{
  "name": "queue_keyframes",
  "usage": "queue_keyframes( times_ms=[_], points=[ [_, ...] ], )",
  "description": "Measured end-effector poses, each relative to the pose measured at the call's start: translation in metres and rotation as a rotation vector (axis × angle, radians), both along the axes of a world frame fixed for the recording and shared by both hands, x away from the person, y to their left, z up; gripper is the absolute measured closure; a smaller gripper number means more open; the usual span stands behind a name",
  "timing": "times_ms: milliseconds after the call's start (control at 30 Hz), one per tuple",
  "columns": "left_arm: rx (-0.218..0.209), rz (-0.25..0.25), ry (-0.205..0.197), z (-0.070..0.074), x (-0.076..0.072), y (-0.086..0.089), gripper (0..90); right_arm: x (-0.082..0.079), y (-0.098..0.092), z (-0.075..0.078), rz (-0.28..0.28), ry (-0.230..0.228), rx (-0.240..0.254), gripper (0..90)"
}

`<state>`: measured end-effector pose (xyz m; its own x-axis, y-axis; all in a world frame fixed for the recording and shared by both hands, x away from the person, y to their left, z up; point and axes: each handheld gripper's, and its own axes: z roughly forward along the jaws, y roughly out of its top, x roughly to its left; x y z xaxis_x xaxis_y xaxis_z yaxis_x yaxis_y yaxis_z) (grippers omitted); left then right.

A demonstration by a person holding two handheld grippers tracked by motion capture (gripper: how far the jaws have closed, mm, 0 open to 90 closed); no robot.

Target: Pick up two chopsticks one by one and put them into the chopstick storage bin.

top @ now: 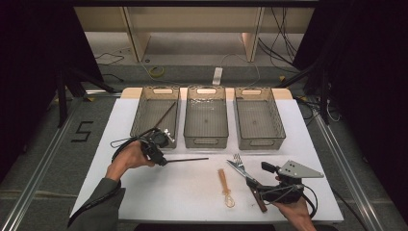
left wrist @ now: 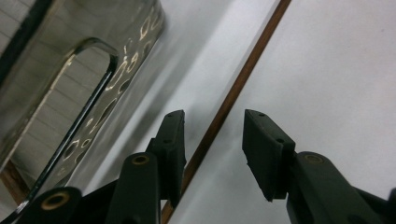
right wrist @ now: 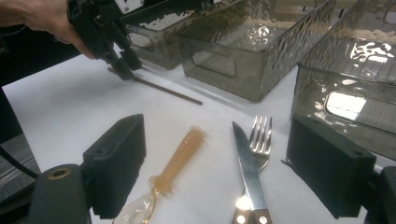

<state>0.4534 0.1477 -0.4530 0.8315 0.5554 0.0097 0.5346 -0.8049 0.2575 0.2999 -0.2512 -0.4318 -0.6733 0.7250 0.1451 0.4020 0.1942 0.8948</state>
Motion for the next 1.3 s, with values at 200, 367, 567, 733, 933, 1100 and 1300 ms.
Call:
queue_keyframes(
  times_ms=[200, 367, 567, 733, 933, 1100, 1300],
  points=[
    [0.005, -0.001, 0.006, -0.004, 0.001, 0.001, 61.6, 0.0, 0.0, 0.0, 0.0, 0.0, -0.005, 20.6],
    [0.022, -0.006, 0.019, -0.008, 0.001, -0.001, 64.0, 0.0, 0.0, 0.0, 0.002, -0.001, -0.004, 20.6],
    [0.021, -0.016, 0.025, -0.007, 0.0, -0.002, 68.3, 0.0, 0.0, 0.0, 0.001, 0.001, -0.005, 20.8],
    [0.022, -0.035, 0.032, -0.007, -0.001, -0.001, 72.1, 0.0, 0.0, 0.0, 0.0, 0.002, -0.005, 20.8],
    [0.015, -0.084, 0.014, -0.008, -0.004, 0.0, 75.4, 0.0, 0.0, 0.0, -0.002, 0.0, -0.005, 20.9],
    [0.032, -0.133, 0.0, -0.008, -0.007, -0.002, 78.8, 0.0, 0.0, 0.0, 0.001, -0.001, -0.009, 21.1],
    [0.056, -0.16, -0.006, -0.007, -0.009, -0.006, 83.2, 0.0, 0.0, 0.0, 0.002, 0.006, -0.009, 21.2]
  ],
)
